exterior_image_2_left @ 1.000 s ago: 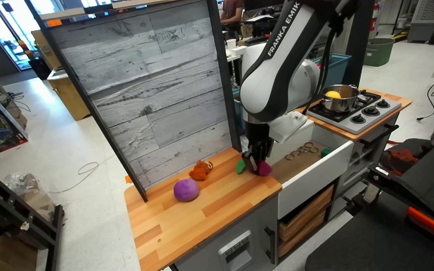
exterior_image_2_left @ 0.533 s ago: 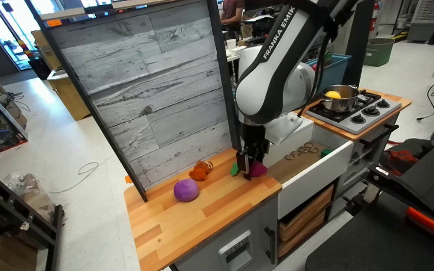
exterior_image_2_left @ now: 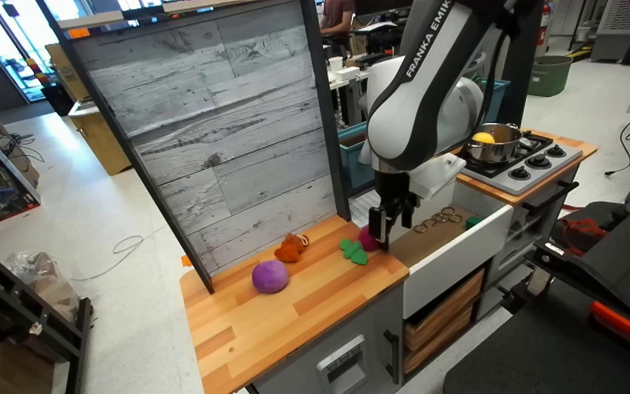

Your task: Pick up the purple toy from the sink and put it on the countertop.

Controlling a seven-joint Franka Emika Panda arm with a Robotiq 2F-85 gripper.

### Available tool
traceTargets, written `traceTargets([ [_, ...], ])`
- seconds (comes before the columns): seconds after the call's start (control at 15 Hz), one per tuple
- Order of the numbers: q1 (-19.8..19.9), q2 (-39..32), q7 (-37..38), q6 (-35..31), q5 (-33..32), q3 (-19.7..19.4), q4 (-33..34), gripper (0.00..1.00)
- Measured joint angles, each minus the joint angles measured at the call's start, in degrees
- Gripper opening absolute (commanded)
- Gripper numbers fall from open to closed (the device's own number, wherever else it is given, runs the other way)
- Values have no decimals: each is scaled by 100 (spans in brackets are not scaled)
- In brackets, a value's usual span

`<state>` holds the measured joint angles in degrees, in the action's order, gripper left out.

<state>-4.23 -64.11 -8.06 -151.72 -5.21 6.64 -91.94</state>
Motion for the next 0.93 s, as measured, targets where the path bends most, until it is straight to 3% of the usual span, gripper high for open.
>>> traceTargets([
  [0.6, -305, 1651, 618, 550, -452, -1182, -2009, 100],
  [0.8, -130, 2262, 655, 548, -374, -1218, -2518, 100],
  [0.93, 225, 2682, 571, 547, -55, -1020, -2769, 100],
])
